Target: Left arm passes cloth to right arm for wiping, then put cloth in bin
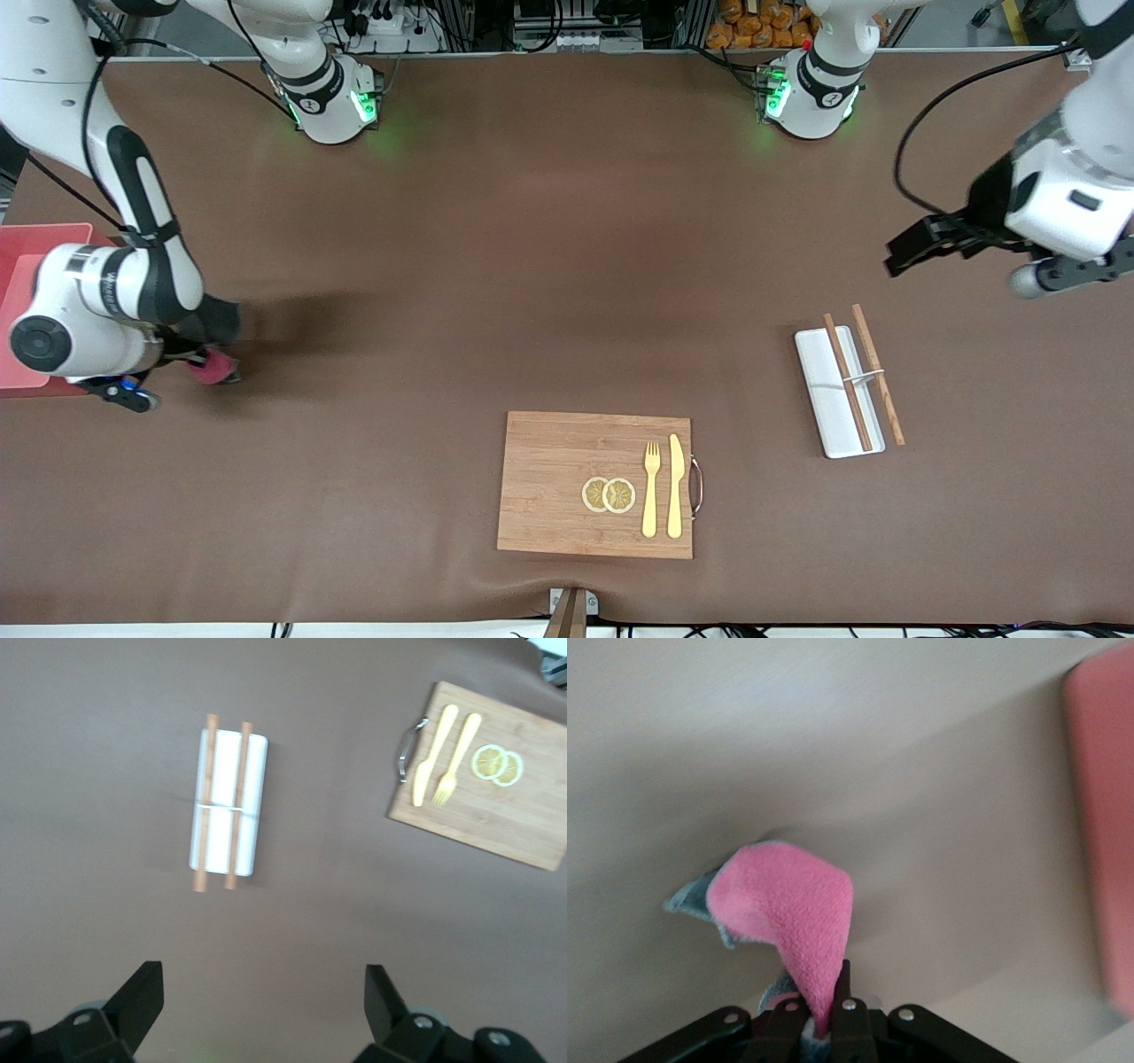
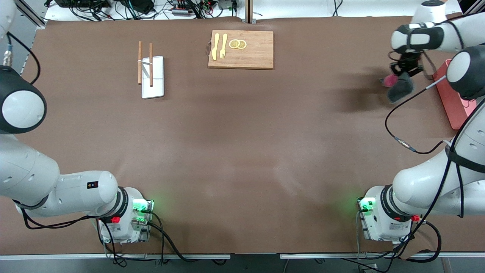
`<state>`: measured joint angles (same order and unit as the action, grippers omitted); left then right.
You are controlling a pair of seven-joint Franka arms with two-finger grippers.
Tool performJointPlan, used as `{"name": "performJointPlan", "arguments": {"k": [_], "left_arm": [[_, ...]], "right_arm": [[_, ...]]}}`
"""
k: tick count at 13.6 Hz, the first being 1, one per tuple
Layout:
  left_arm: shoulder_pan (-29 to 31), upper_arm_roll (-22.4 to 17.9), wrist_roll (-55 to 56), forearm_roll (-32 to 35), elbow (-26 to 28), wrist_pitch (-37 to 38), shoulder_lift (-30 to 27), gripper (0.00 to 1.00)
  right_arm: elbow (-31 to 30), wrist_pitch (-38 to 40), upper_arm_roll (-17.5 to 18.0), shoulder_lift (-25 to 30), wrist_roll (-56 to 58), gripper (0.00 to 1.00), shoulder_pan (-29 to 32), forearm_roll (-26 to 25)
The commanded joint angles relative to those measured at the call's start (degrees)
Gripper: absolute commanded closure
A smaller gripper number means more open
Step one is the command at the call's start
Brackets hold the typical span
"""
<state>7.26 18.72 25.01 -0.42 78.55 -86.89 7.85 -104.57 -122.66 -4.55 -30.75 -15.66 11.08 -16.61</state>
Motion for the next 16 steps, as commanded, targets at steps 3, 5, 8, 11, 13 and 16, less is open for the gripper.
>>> {"name": "performJointPlan", "arguments": {"k": [3,5,8,11,13,16], "left_arm": [[-11.3,-16.1,-5.5,-0.7,7.0,0.5,-6.8,0.00],[-12.3,-19.4,-7.9,-2.9,9.3,0.1,-7.9,0.00],[-13.0,-21.3,-10.4,-2.7,9.9,-0.9,-8.5,0.00],[-13.1,-21.3,-10.6,-2.1,11.3,-1.9,-9.3,0.00],[-13.1,-21.3,-10.6,-2.1,12.0,-1.9,-10.0,0.00],[-13.8,-20.7,-10.6,2.1,13.3,-2.0,-10.7,0.00]], "right_arm": [[4.1,0.3,1.5,-1.1,3.5,1.00,2.7,-11.1],[3.9,0.2,1.8,-2.9,-4.4,1.00,0.4,-8.7],[1.7,0.3,2.7,-2.9,-14.7,1.00,-5.0,-3.8],[1.7,4.2,2.7,-1.4,-24.1,1.00,-11.6,1.7],[1.5,4.4,3.0,-1.2,-33.8,1.00,-16.7,4.4],[1.5,4.2,3.0,-1.3,-43.4,1.00,-23.5,11.4]]}}
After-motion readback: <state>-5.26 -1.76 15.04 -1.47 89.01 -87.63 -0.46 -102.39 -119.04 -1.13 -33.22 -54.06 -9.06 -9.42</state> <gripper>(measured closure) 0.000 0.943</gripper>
